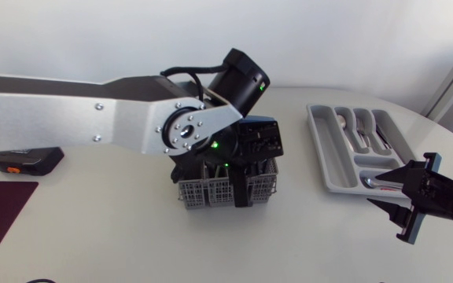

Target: Unload the cutlery basket into the drawer organizer.

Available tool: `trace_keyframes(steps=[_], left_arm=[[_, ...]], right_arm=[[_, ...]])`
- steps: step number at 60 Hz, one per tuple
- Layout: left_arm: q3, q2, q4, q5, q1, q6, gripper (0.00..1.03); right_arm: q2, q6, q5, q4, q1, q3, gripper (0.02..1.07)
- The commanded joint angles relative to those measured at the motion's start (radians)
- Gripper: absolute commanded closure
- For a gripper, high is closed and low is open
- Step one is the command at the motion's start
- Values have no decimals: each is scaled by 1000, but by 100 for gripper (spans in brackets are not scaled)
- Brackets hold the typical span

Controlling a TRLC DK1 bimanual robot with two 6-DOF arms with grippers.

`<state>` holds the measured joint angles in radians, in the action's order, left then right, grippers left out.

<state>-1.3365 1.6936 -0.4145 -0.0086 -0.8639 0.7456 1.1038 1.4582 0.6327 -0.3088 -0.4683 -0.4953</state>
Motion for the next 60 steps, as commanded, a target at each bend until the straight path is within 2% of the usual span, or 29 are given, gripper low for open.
trace_keyframes(steps=[1,6,25,41,53,60], left_arm=[[-43,-75,2,-1,8,-34,100],[-46,-117,-1,1,5,-41,100],[-67,-187,-79,6,-7,-55,100],[-39,-192,-81,12,-7,-60,100],[-50,-203,-81,19,-9,-71,100],[-78,-213,-83,59,-12,-117,100]], right_arm=[[-59,-65,16,-36,30,18,38],[-122,-116,18,-69,63,20,34],[-271,-275,-11,-122,229,24,34],[-306,-378,-70,-113,352,32,34],[-323,-437,-76,-113,398,14,34],[-331,-541,-76,-121,458,-37,34]])
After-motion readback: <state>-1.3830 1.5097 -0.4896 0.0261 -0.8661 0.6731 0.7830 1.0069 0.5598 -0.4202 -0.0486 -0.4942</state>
